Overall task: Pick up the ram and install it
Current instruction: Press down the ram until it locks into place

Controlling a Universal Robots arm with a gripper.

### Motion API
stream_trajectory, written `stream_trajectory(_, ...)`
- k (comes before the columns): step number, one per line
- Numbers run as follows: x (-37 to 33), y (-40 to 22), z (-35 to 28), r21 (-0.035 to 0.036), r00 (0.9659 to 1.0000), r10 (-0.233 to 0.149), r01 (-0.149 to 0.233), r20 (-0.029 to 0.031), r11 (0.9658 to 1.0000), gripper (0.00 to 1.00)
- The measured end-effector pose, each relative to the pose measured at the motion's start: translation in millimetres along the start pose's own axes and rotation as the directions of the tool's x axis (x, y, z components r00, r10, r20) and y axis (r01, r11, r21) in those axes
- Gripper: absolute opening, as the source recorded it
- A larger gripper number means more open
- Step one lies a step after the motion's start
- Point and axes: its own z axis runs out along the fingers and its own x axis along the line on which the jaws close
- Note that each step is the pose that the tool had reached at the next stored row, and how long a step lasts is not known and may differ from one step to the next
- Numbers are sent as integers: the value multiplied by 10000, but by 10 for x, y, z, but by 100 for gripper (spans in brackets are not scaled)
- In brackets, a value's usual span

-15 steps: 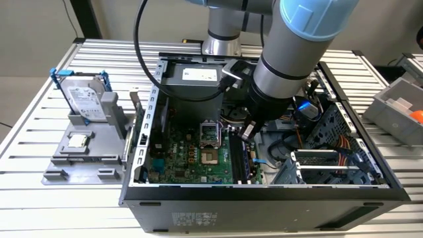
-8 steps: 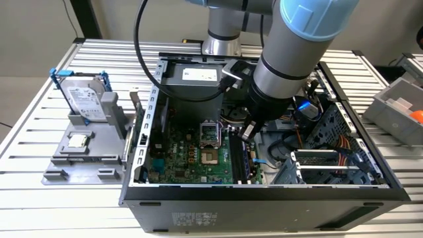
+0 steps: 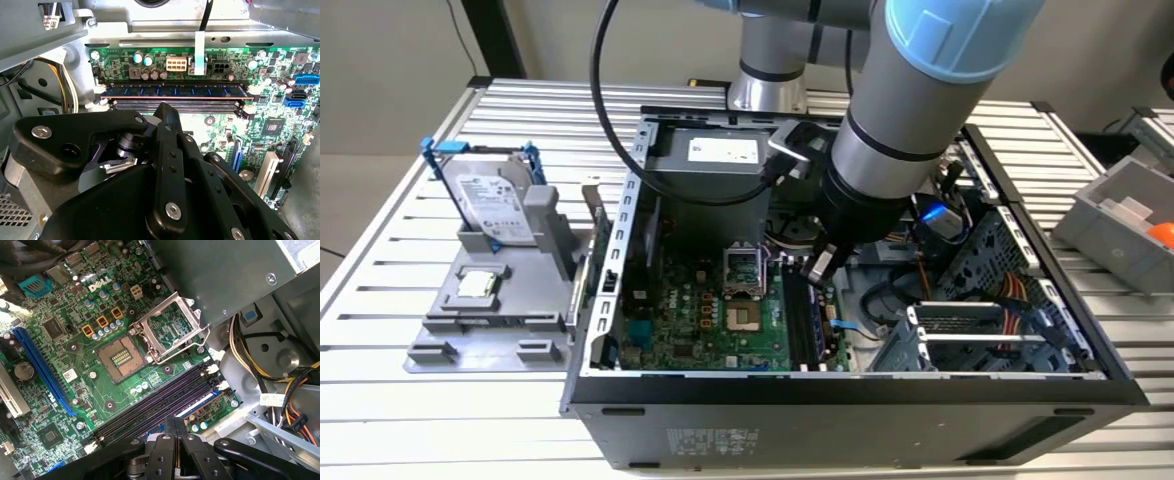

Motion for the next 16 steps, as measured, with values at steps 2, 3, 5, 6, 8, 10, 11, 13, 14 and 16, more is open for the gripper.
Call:
stream_trajectory(2, 0, 0, 0, 0, 10000, -3, 3, 1, 10000, 0)
stream_trajectory(3, 0, 0, 0, -1, 10000, -6, 6, 2, 10000, 0)
stream_trajectory(5, 0, 0, 0, -2, 10000, -25, 25, 0, 10000, 0)
stream_trajectory(6, 0, 0, -2, -3, 10000, -71, 71, -7, 10000, 0)
stream_trajectory(8, 0, 0, -2, -12, 9997, -252, 252, -22, 9997, 0)
stream_trajectory(10, 0, 0, -1, -26, 9989, -474, 474, -35, 9989, 0)
stream_trajectory(11, 0, 0, -2, -33, 9982, -593, 593, -42, 9982, 0)
stream_trajectory(13, 0, 1, -4, -41, 9967, -811, 810, -48, 9967, 0)
stream_trajectory(14, -1, 1, -7, -45, 9959, -905, 905, -48, 9959, 0)
stream_trajectory(16, -2, -1, -11, -51, 9941, -1079, 1079, -48, 9941, 0)
